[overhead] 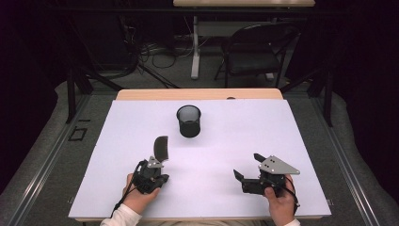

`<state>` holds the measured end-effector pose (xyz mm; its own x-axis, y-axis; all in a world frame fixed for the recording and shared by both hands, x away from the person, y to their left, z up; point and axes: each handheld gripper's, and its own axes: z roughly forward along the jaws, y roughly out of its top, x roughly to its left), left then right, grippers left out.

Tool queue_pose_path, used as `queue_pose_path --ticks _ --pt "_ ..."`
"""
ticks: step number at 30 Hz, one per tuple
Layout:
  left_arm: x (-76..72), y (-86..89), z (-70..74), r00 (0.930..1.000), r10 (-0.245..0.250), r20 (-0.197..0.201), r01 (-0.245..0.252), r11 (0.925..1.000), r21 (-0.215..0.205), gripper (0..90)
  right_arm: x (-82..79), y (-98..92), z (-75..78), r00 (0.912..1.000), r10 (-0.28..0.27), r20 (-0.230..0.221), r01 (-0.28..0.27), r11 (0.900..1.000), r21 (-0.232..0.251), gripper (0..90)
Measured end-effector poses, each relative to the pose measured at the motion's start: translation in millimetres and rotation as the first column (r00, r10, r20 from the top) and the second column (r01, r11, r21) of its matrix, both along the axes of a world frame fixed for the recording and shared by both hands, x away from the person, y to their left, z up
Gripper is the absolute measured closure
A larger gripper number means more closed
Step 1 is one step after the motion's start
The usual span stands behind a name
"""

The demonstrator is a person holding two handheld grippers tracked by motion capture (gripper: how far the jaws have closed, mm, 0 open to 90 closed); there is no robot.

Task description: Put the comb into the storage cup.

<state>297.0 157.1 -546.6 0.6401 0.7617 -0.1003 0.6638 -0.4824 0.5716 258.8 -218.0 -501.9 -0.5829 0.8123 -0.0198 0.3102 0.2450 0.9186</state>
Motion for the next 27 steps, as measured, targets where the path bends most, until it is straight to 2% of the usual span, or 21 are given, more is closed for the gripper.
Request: queue_pose_path --ticks 9,27 --pt "-3.7 9.2 1.3 1.0000 0.007 -0.005 -0.007 0.9999 0.008 90.0 0.1 0.0 0.0 1.0000 0.001 -0.003 -0.001 1.000 -0.005 9.9" --pt "-4.9 32.5 0.2 0.9977 0.067 0.012 -0.067 0.9978 0.004 90.0 0.3 0.5 -0.5 1.0000 0.002 -0.003 -0.002 1.000 -0.007 10.1"
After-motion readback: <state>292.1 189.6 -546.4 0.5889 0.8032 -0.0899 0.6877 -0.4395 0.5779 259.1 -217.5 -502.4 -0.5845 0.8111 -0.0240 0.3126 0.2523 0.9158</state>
